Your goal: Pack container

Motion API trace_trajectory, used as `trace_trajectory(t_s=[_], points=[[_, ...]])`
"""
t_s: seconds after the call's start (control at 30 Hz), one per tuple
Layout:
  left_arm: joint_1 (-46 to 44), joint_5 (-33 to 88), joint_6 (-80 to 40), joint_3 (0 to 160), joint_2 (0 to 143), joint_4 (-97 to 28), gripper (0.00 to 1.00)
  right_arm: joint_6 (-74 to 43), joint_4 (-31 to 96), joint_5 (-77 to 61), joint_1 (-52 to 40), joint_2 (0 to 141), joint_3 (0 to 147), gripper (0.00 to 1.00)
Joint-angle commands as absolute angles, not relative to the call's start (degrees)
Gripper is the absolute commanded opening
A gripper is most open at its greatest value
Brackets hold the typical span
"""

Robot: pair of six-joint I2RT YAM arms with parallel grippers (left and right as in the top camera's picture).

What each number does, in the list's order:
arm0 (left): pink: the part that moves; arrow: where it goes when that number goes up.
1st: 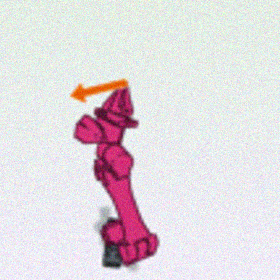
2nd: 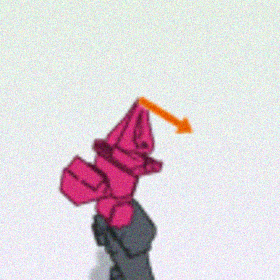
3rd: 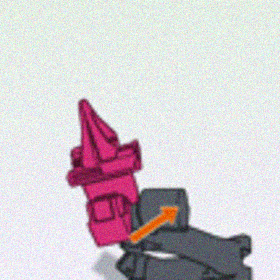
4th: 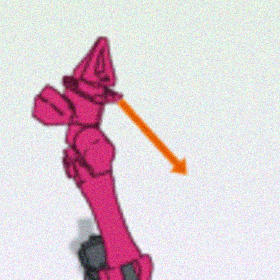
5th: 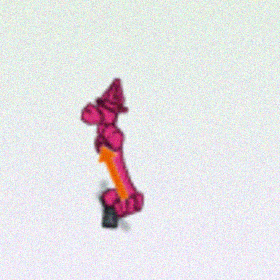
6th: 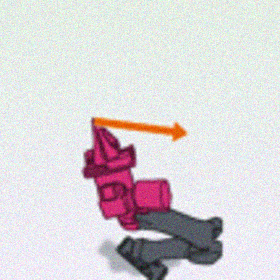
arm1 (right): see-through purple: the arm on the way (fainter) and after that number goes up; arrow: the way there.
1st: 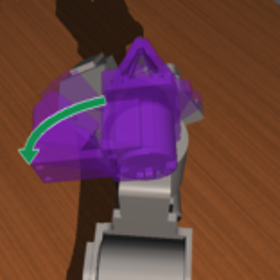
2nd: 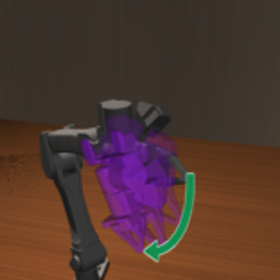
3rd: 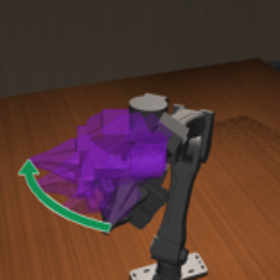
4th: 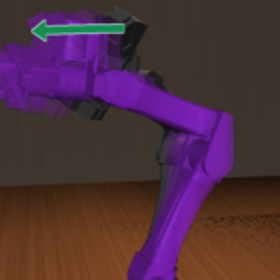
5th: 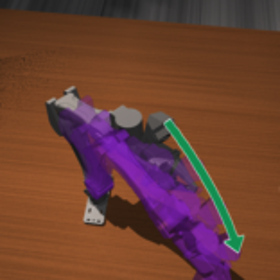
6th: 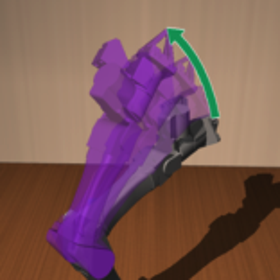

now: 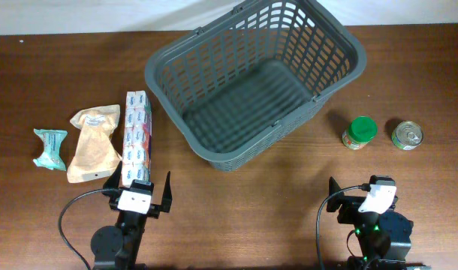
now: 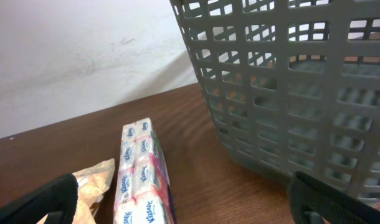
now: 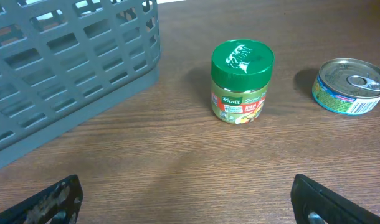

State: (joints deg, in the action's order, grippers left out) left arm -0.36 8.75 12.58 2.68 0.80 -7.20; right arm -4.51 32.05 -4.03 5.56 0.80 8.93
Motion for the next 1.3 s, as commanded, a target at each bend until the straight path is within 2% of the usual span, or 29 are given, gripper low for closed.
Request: trace_trajectory(t_s=[0.0,0.67,0.9,1.1,1.17,1.27], points=[[-0.6,8.6,12.7,2.0,0.3,-6.9,0.99,-5.0,32.1,-4.3,5.2,0.2,8.6,0.99],[-0.6,6.6,13.3,2.0,0.3,-3.8,0.99,-5.0,32.1,-4.3,5.2,0.2,8.6,0.99],[-0.6,6.7,13.3,2.0,0.3,-3.4,0.99,-4.8,32.1,3.6,5.2,0.2,8.6,0.99],[-0.6,7.9,9.7,4.5,0.4,-3.7,0.99,-4.8,31.0,4.2,5.3,0.2,8.6,0.99],[-0.6,7.7,9.7,7.5,0.9,-3.8,0.99,-7.1,27.1,3.4,5.3,0.2,8.6,0.99],[-0.6,6.6,9.9,15.1,3.7,-7.0,0.99,-17.3,23.0,-0.6,5.3,0.2,9.2,0.99]])
